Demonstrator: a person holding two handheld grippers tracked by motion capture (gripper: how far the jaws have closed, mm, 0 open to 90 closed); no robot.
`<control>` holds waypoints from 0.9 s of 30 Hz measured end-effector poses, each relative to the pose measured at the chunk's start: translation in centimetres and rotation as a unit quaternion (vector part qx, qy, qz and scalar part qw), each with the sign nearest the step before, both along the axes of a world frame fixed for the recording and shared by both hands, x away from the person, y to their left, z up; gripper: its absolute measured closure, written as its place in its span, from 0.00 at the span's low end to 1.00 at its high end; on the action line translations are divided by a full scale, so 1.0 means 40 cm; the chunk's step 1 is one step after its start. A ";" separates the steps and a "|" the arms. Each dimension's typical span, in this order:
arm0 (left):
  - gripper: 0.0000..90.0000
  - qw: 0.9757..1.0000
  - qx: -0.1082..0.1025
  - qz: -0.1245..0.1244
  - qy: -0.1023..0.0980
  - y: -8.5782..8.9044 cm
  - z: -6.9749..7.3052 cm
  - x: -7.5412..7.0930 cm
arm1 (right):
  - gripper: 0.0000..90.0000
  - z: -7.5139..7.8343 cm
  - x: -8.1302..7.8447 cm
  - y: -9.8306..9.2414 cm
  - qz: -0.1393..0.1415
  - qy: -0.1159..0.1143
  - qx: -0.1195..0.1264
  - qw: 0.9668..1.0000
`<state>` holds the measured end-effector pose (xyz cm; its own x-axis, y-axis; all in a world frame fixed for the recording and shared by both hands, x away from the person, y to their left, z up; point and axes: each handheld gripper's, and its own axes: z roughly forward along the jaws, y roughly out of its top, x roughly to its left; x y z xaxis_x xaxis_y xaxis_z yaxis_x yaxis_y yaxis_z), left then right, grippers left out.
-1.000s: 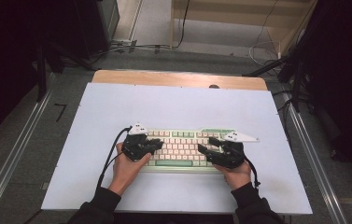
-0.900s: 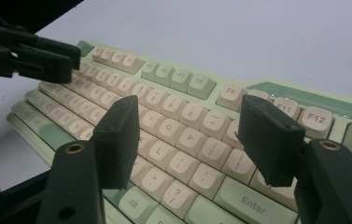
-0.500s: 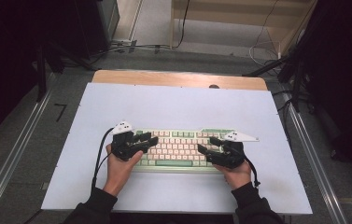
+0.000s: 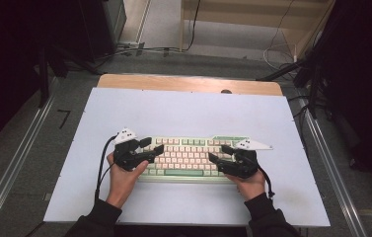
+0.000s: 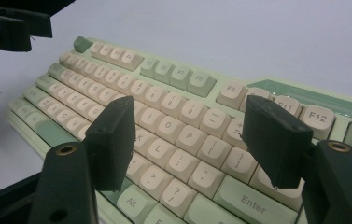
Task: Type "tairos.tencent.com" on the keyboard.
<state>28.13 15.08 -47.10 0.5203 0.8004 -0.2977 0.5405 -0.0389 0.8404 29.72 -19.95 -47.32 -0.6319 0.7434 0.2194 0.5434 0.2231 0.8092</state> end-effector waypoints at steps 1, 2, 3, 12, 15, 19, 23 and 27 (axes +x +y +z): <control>0.40 1.000 0.001 0.002 -0.001 0.002 0.000 0.000 | 0.37 0.000 0.001 0.000 0.000 0.000 0.000 1.000; 0.39 1.000 0.001 0.005 -0.001 0.003 0.001 -0.001 | 0.37 0.000 0.001 0.000 0.000 0.000 -0.001 1.000; 0.39 1.000 0.000 0.005 0.000 0.004 0.002 -0.002 | 0.37 0.000 0.001 0.000 -0.001 0.001 -0.001 1.000; 0.39 1.000 -0.002 0.004 -0.003 0.004 0.005 -0.008 | 0.37 0.000 0.000 0.000 -0.001 0.001 -0.001 1.000; 0.39 1.000 0.002 0.001 -0.002 0.003 0.003 -0.012 | 0.37 0.000 0.000 0.000 -0.001 0.001 0.000 1.000; 0.39 1.000 0.000 -0.002 0.000 0.000 0.003 -0.019 | 0.37 0.000 0.000 0.000 -0.001 0.002 -0.001 1.000; 0.39 1.000 0.006 -0.007 -0.001 -0.006 0.001 -0.025 | 0.37 0.000 0.000 0.001 0.000 -0.001 -0.001 1.000; 0.39 1.000 0.005 -0.011 0.000 -0.006 0.000 -0.029 | 0.42 0.000 -0.002 0.000 0.002 -0.001 0.000 1.000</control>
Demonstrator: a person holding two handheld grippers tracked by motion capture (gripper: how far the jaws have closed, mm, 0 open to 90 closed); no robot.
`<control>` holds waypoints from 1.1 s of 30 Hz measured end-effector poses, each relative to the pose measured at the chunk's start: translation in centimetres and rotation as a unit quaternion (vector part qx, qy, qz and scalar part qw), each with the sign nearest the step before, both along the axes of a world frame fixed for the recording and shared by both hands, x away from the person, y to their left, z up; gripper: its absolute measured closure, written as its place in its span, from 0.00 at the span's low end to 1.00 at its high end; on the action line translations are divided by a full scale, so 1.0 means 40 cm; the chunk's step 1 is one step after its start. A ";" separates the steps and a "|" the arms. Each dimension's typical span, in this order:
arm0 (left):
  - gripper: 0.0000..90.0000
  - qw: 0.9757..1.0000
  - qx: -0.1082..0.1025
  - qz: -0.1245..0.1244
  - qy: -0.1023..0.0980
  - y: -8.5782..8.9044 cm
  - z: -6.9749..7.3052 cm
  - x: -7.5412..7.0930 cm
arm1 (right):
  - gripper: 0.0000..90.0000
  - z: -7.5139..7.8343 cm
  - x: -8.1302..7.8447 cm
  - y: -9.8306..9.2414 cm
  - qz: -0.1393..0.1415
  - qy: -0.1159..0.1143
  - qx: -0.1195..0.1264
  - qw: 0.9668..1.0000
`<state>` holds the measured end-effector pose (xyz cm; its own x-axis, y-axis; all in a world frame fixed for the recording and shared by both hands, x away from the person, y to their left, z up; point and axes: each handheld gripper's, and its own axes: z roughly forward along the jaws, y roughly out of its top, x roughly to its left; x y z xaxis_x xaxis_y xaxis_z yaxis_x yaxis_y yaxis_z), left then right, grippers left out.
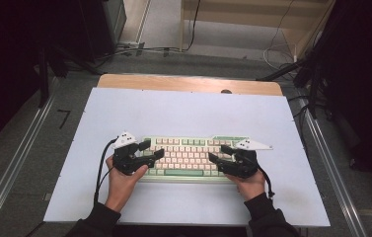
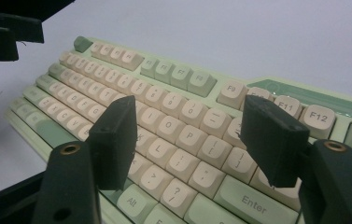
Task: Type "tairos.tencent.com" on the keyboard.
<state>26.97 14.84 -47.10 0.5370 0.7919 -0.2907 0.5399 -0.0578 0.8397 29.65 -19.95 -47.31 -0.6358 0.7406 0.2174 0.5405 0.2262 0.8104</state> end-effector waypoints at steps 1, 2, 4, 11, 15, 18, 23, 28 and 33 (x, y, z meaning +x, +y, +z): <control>0.39 1.000 0.000 0.001 0.000 0.000 0.000 -0.001 | 0.45 0.001 -0.002 0.001 0.001 -0.002 0.000 1.000; 0.39 1.000 0.000 0.001 0.001 0.000 -0.001 -0.002 | 0.49 0.002 -0.003 0.001 0.004 -0.005 -0.001 1.000; 0.39 1.000 0.000 0.000 0.001 0.002 -0.002 -0.004 | 0.60 0.001 -0.005 0.003 0.011 -0.010 -0.002 1.000; 0.39 1.000 -0.001 0.004 0.006 0.003 -0.009 -0.007 | 0.97 0.000 -0.013 0.024 0.049 -0.010 -0.004 0.999; 0.39 1.000 -0.001 0.002 0.008 0.000 -0.012 -0.006 | 0.97 -0.006 -0.012 0.059 0.086 0.006 -0.009 0.996; 0.39 1.000 0.001 0.003 0.008 0.000 -0.013 -0.006 | 0.97 -0.013 -0.017 0.090 0.105 0.009 -0.019 0.994; 0.39 1.000 -0.001 0.004 0.008 0.002 -0.013 -0.006 | 0.97 -0.027 -0.014 0.131 0.121 0.013 -0.035 0.992; 0.39 1.000 -0.001 0.004 0.008 0.003 -0.013 -0.005 | 0.97 -0.037 -0.014 0.155 0.131 0.015 -0.049 0.990; 0.39 1.000 -0.001 0.003 0.009 0.002 -0.014 -0.004 | 0.97 -0.040 -0.010 0.160 0.130 0.015 -0.054 0.990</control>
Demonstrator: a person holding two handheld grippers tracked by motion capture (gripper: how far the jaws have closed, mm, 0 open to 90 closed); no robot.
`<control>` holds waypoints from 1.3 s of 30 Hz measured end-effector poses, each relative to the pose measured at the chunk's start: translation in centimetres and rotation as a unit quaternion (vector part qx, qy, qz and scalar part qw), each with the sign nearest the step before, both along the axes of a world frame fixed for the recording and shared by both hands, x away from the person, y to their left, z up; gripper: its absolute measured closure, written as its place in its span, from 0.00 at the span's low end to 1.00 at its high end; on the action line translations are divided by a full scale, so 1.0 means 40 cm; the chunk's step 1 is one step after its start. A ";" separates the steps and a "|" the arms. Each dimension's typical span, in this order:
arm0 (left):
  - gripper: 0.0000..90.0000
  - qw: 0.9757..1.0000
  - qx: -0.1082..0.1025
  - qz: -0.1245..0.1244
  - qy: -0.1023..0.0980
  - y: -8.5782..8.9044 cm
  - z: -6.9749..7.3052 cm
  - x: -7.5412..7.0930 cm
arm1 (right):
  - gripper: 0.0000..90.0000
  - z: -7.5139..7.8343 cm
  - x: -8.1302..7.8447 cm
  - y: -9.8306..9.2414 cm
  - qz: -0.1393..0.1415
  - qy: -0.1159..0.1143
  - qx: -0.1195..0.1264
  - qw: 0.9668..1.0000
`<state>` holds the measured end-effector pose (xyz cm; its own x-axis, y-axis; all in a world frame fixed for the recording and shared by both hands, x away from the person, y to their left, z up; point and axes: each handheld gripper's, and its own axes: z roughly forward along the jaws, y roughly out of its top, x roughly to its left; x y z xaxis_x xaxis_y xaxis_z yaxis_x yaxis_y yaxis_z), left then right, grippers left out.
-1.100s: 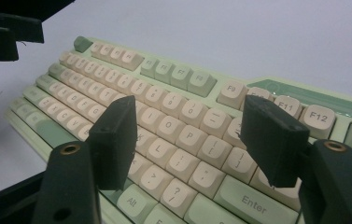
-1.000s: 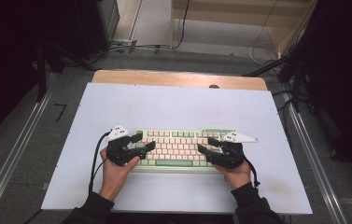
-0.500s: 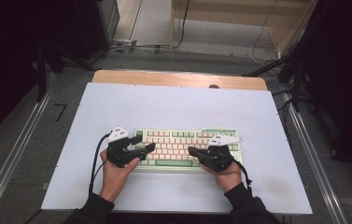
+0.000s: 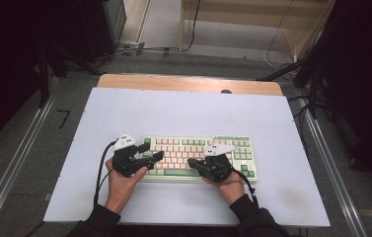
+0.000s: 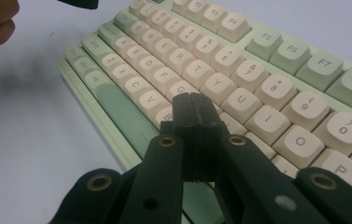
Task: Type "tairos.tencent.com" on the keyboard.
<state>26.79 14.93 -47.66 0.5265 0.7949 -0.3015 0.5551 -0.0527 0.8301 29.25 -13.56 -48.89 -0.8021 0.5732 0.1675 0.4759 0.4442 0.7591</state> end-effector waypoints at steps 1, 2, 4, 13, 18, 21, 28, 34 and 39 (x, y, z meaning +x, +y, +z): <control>0.39 1.000 0.000 0.000 0.001 0.000 0.000 0.000 | 0.97 -0.001 0.001 0.001 0.001 0.002 -0.001 1.000; 0.39 1.000 0.001 0.000 0.001 0.000 0.000 0.000 | 0.97 -0.002 0.001 0.001 0.001 0.002 -0.003 1.000; 0.39 1.000 0.002 -0.001 0.003 0.000 -0.001 0.001 | 0.97 -0.004 0.001 0.004 0.002 0.001 -0.006 1.000; 0.39 1.000 0.001 0.000 0.003 0.000 -0.001 0.001 | 0.97 -0.005 0.002 0.007 0.000 -0.002 -0.010 1.000; 0.39 1.000 0.002 -0.002 0.004 0.000 -0.001 0.002 | 0.97 -0.007 0.003 0.008 0.000 -0.001 -0.012 1.000; 0.39 1.000 0.003 -0.003 0.004 -0.001 -0.002 0.002 | 0.97 -0.009 0.004 0.009 0.000 -0.002 -0.013 1.000; 0.39 1.000 0.002 -0.005 0.003 -0.002 -0.002 0.001 | 0.90 0.006 0.001 0.002 -0.002 -0.003 0.002 1.000; 0.39 1.000 0.000 -0.004 0.003 -0.001 -0.001 0.000 | 0.52 0.071 0.019 -0.094 -0.052 -0.012 0.076 0.996; 0.39 1.000 0.001 -0.004 0.002 -0.003 -0.001 0.000 | 0.42 0.071 0.044 -0.188 -0.113 0.002 0.095 0.989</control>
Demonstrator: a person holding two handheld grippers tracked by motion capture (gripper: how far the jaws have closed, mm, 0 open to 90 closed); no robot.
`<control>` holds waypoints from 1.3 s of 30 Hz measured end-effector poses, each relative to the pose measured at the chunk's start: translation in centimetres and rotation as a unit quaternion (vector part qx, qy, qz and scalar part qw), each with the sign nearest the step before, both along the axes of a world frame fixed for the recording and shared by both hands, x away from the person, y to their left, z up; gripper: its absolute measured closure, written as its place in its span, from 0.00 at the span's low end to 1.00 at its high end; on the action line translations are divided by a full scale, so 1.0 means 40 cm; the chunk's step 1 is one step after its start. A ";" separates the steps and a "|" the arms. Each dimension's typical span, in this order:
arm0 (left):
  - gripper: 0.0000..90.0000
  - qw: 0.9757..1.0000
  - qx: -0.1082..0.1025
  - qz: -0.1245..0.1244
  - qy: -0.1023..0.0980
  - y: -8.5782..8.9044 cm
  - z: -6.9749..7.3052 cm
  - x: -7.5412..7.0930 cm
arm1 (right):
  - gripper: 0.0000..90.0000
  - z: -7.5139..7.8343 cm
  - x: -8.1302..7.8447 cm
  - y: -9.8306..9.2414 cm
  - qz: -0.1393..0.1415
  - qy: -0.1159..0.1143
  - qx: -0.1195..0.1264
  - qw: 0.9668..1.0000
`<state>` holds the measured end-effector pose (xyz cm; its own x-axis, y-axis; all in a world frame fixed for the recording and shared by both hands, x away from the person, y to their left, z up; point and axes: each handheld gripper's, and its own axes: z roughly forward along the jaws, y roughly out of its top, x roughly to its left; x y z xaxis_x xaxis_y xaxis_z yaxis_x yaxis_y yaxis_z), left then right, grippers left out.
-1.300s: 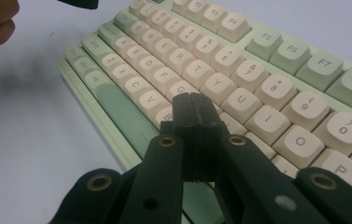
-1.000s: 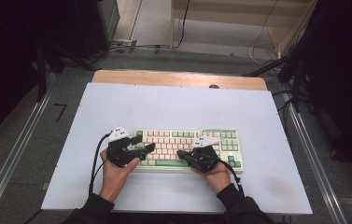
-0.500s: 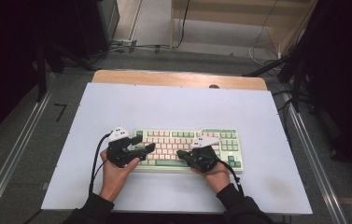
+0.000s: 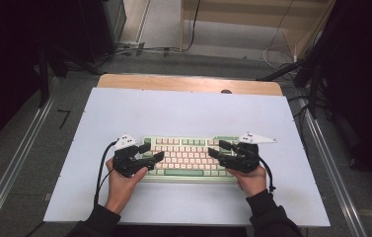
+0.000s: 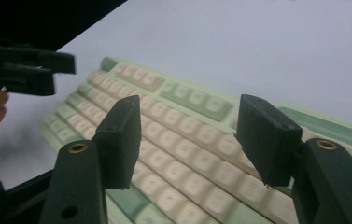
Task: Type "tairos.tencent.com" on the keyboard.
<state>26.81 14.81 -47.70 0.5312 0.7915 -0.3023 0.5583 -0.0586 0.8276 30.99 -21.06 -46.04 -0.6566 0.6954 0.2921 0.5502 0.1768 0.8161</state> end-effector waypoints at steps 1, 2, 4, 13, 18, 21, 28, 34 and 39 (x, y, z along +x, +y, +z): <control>0.39 1.000 0.001 -0.001 0.001 -0.001 -0.001 0.001 | 0.42 -0.003 0.004 -0.012 -0.010 0.002 0.001 1.000; 0.39 1.000 0.001 -0.001 0.002 -0.002 -0.002 0.001 | 0.42 -0.005 0.007 -0.020 -0.017 0.005 -0.001 1.000; 0.39 1.000 0.003 -0.003 0.003 -0.002 -0.003 0.001 | 0.41 -0.008 0.012 -0.029 -0.027 0.005 0.003 1.000; 0.39 1.000 0.004 -0.007 0.004 -0.008 -0.005 -0.002 | 0.41 -0.011 0.011 -0.018 -0.025 -0.002 -0.009 1.000; 0.40 1.000 0.008 -0.015 0.009 -0.016 -0.009 -0.001 | 0.41 -0.012 0.011 -0.019 -0.025 -0.001 -0.010 1.000; 0.46 1.000 0.007 -0.025 0.010 -0.022 -0.011 -0.003 | 0.41 -0.014 0.012 -0.018 -0.025 0.001 -0.012 1.000; 0.85 0.998 -0.007 -0.066 0.012 -0.035 -0.013 -0.007 | 0.41 -0.015 0.010 -0.012 -0.022 -0.001 -0.015 1.000; 1.00 0.997 -0.001 -0.081 0.012 -0.056 -0.023 -0.001 | 0.42 -0.016 0.010 -0.011 -0.021 0.001 -0.015 1.000; 1.00 0.995 0.031 -0.093 0.012 -0.083 -0.029 -0.004 | 0.42 -0.018 0.010 -0.012 -0.020 0.003 -0.015 1.000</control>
